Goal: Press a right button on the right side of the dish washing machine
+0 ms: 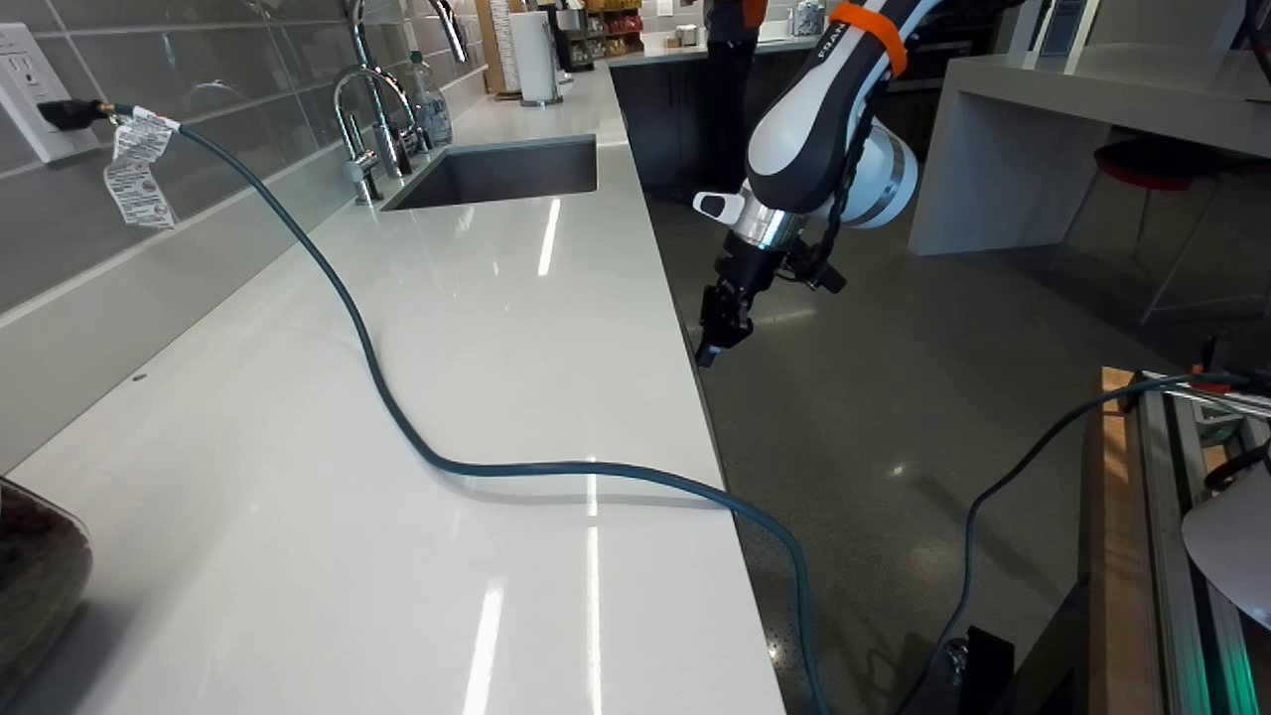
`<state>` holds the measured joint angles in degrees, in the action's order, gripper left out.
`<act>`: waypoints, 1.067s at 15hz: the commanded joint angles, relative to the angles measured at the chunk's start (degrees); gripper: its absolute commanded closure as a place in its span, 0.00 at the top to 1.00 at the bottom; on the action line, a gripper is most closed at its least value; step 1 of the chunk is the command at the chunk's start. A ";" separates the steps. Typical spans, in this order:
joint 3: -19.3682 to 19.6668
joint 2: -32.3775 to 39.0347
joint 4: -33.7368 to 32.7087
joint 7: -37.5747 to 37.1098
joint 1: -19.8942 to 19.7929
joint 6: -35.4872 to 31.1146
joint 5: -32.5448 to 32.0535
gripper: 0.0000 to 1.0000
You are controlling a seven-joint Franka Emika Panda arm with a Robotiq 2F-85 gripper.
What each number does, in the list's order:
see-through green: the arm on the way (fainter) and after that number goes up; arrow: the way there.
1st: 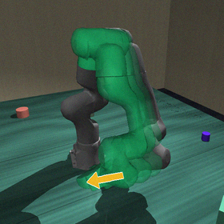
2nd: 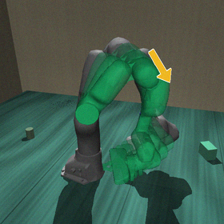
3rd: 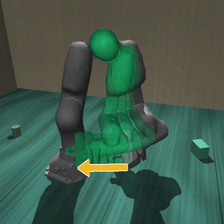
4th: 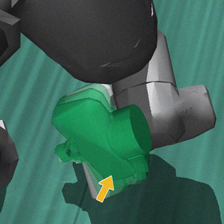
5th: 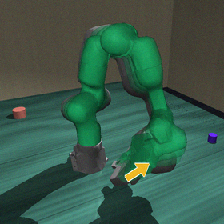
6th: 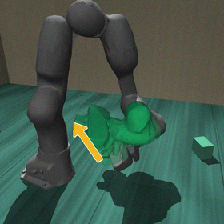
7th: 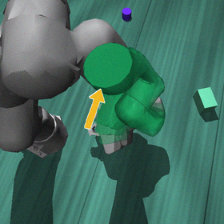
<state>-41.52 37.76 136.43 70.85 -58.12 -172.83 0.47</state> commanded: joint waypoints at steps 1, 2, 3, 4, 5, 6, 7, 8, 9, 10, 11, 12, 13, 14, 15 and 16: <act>0.81 -1.40 0.22 -2.31 1.35 0.70 -1.40 0.00; 1.31 -1.83 0.31 -2.73 1.89 0.64 -1.43 0.00; 1.75 -2.17 0.33 -3.17 2.37 0.75 -1.48 0.00; 2.34 -2.61 0.37 -3.66 3.04 0.84 -1.56 0.00; 3.05 -3.14 0.41 -4.18 3.86 0.92 -1.69 0.00; 3.70 -3.51 0.46 -4.75 4.61 0.70 -1.77 0.00; 4.44 -3.95 0.50 -5.34 5.44 0.68 -1.90 0.00; 5.15 -4.40 0.53 -5.83 6.24 0.69 -2.00 0.00; 5.80 -4.83 0.58 -6.36 7.00 0.74 -2.06 0.00; 6.47 -5.25 0.63 -6.81 7.78 0.79 -2.09 0.00; 7.37 -5.89 0.74 -7.51 8.80 0.93 -2.07 0.00; 8.09 -6.36 0.82 -7.94 9.63 0.99 -2.02 0.00; 8.93 -6.89 0.98 -8.36 10.57 0.80 -2.02 0.00; 9.47 -7.30 1.05 -8.56 11.18 1.04 -1.95 0.00; 10.01 -7.75 1.10 -8.91 11.88 1.42 -1.82 0.00; 10.61 -8.22 1.20 -9.19 12.56 1.63 -1.75 0.18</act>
<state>-33.38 32.43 136.56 64.15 -48.38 -172.81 -0.71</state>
